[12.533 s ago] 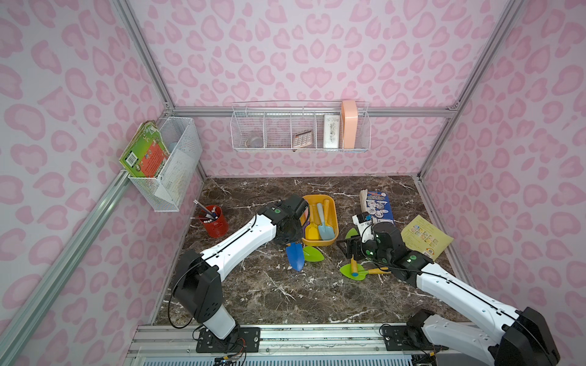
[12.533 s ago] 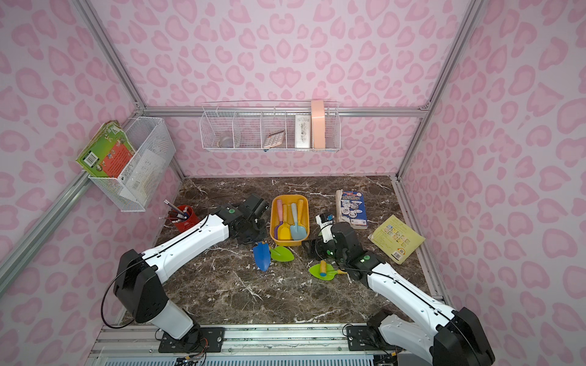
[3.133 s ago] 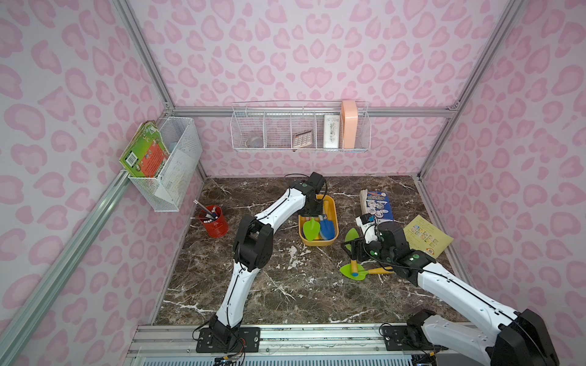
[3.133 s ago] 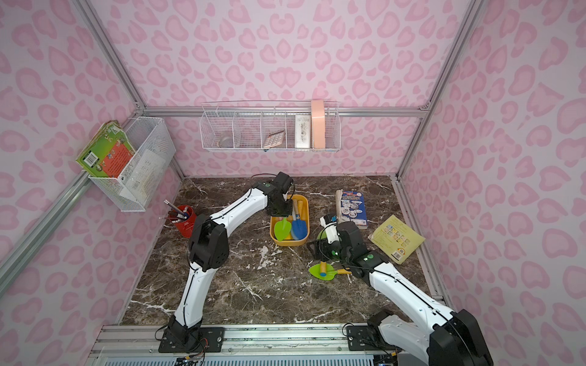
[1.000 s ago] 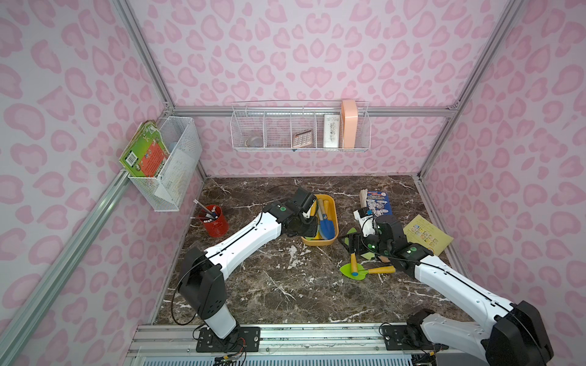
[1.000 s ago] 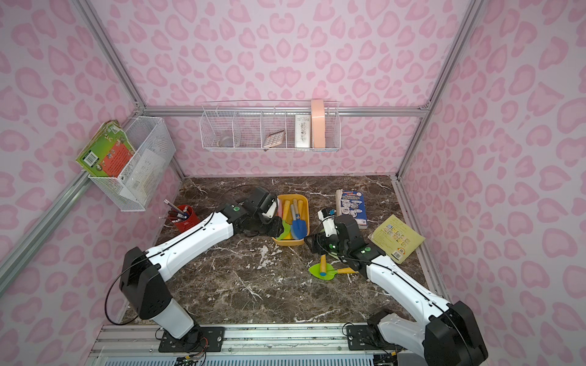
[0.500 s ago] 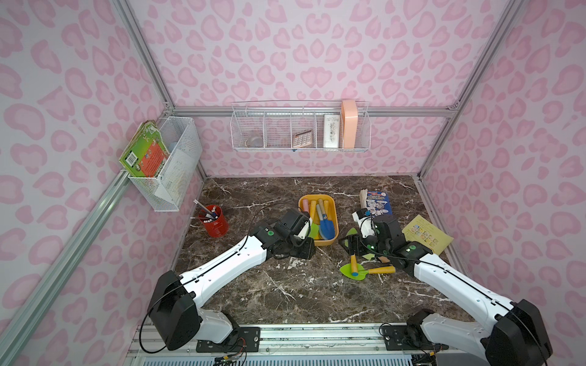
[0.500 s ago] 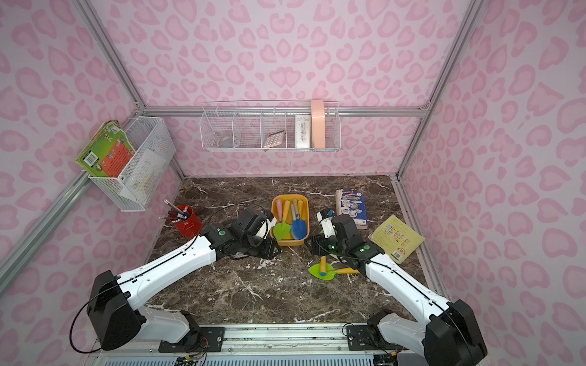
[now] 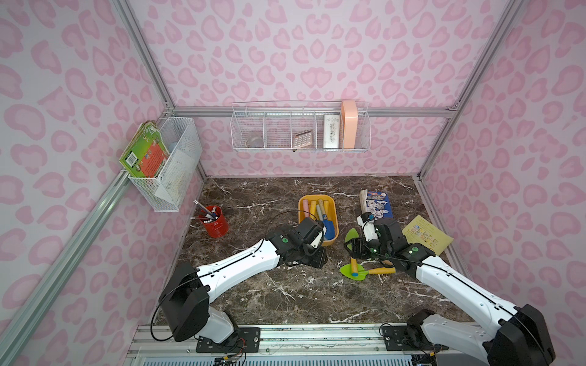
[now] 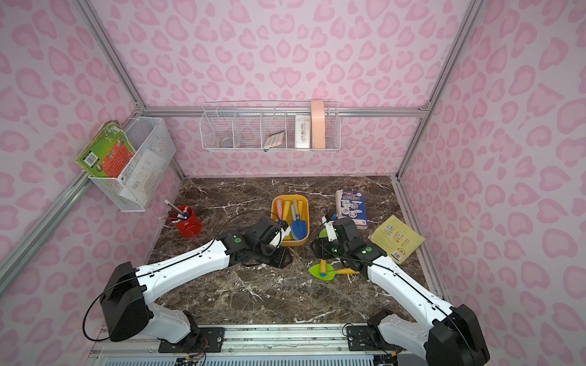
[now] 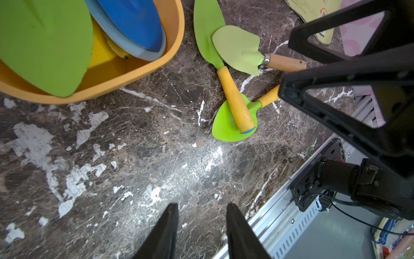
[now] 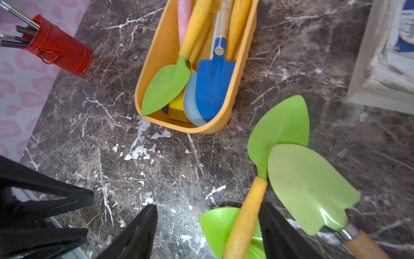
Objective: Put the shovel into the storage box
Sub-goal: Pick up the shovel from the center of the board.
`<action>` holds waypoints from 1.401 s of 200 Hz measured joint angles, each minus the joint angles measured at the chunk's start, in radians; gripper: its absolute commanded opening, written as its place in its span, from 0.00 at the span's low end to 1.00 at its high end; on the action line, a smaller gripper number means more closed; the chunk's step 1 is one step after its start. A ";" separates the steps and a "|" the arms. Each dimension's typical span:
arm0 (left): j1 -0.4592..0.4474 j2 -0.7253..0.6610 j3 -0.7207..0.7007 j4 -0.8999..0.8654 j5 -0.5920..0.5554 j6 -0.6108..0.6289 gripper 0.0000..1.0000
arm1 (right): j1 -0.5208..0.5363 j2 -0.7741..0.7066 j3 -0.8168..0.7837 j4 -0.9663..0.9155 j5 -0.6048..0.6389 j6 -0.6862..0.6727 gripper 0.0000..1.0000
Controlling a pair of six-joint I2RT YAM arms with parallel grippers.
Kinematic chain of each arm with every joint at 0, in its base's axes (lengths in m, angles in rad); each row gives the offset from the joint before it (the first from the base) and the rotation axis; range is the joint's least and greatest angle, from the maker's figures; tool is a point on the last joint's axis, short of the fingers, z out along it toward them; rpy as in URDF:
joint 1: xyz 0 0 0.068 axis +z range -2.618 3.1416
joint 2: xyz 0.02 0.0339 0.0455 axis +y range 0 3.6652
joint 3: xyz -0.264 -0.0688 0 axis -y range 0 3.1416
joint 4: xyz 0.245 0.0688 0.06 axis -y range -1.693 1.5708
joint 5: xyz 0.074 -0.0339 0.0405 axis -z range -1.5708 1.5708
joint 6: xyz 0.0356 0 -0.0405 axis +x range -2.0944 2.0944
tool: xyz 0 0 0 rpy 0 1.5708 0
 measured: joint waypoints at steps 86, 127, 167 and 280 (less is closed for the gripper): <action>-0.018 0.012 -0.005 0.020 -0.027 0.002 0.41 | -0.037 0.106 -0.012 -0.083 0.020 0.033 0.67; -0.019 0.029 -0.005 0.024 -0.035 -0.001 0.40 | -0.027 0.122 -0.014 -0.102 0.003 0.044 0.64; -0.020 0.034 -0.004 0.024 -0.047 -0.001 0.40 | -0.002 0.150 -0.020 -0.121 0.000 0.056 0.62; -0.020 0.007 -0.032 0.024 -0.065 -0.005 0.40 | 0.030 0.245 -0.026 -0.132 0.013 0.086 0.55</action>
